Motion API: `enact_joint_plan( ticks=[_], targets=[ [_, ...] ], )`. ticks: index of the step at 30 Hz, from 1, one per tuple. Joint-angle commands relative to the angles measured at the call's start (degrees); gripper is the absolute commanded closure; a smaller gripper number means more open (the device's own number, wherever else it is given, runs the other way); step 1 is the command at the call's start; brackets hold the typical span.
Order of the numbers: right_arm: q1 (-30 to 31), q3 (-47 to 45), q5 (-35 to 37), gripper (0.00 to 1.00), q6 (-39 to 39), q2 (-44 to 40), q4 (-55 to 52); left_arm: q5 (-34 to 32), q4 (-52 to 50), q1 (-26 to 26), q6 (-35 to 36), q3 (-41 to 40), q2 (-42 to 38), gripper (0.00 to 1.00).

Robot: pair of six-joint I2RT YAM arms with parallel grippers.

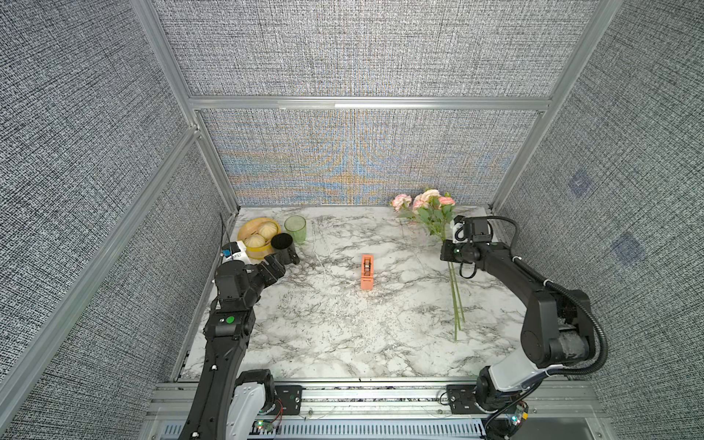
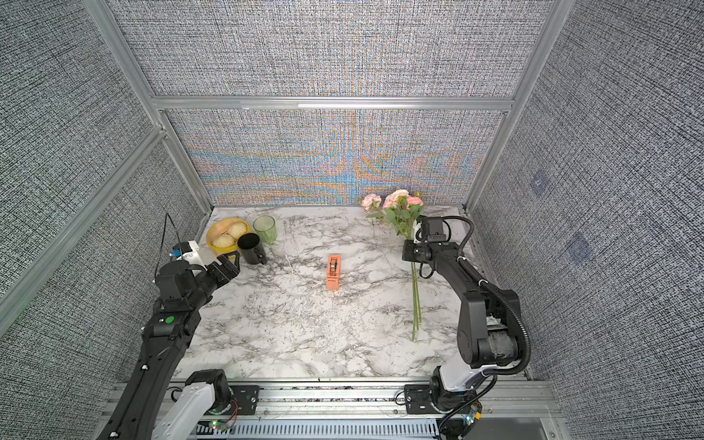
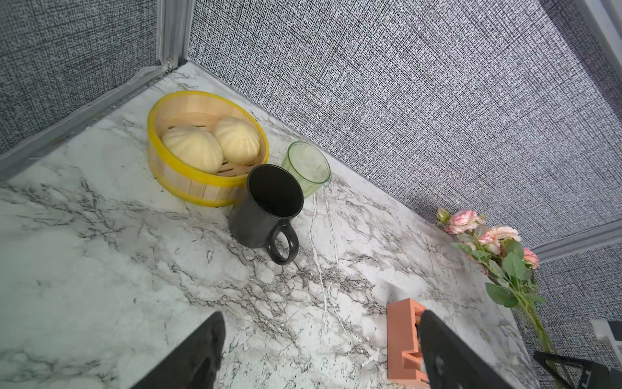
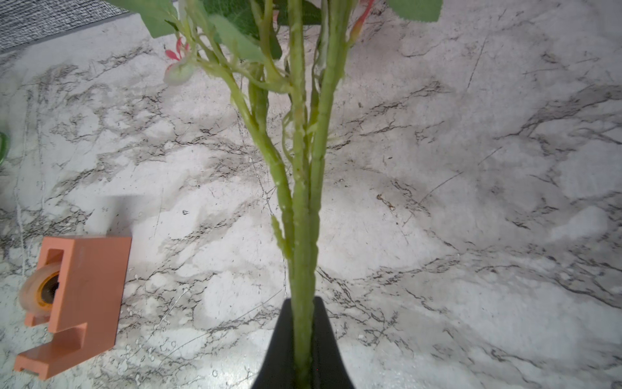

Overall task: Wrap bouquets with tape
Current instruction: Pick up the unwrapped bouquet from the center of the board.

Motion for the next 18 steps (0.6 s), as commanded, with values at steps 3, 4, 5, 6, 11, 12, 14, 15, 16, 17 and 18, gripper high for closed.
enact_joint_plan(
  ticks=[3, 4, 5, 6, 11, 12, 14, 15, 16, 17, 18],
  targets=[
    [4.0, -1.76, -5.59, 1.0, -5.47, -4.4, 10.28, -2.36, -2.03, -0.05, -0.43, 0.79, -1.56, 0.07],
    [5.19, -2.23, -5.42, 1.0, -6.91, -5.25, 11.67, -2.54, -2.41, -0.05, -0.53, 1.08, -1.93, 0.07],
    [6.68, -2.82, -5.49, 1.0, -8.85, -6.15, 13.21, -2.75, -3.05, -0.05, -0.67, 1.49, -2.42, 0.07],
    [8.25, -3.37, -5.82, 1.0, -10.46, -7.03, 14.78, -2.98, -3.45, -0.05, -0.72, 1.99, -3.03, 0.06],
    [15.92, -4.69, -10.81, 1.0, -17.19, -9.39, 18.55, -4.64, -6.51, -0.05, -0.94, 4.77, -6.83, 0.04],
    [17.75, -5.03, -12.4, 1.0, -18.99, -9.39, 19.29, -5.15, -7.25, -0.04, -0.9, 5.48, -7.88, 0.03],
    [22.66, -5.43, -14.61, 1.0, -23.76, -9.05, 19.75, -6.2, -8.73, -0.04, -0.81, 6.86, -9.99, 0.02],
    [25.42, -5.52, -14.94, 1.0, -26.44, -8.58, 19.5, -6.81, -9.55, -0.05, -0.64, 7.54, -11.22, 0.02],
    [27.77, -5.46, -15.5, 1.0, -29.38, -8.1, 18.84, -7.42, -10.27, 0.01, -0.39, 8.09, -12.34, 0.01],
    [30.24, -5.41, -15.92, 1.0, -32.19, -7.44, 18.04, -8.03, -11.0, -0.05, -0.12, 8.59, -13.62, 0.01],
    [32.49, -5.57, -16.44, 1.0, -34.54, -6.7, 17.68, -8.64, -11.79, -0.02, 0.21, 9.14, -14.91, 0.0]
  ],
)
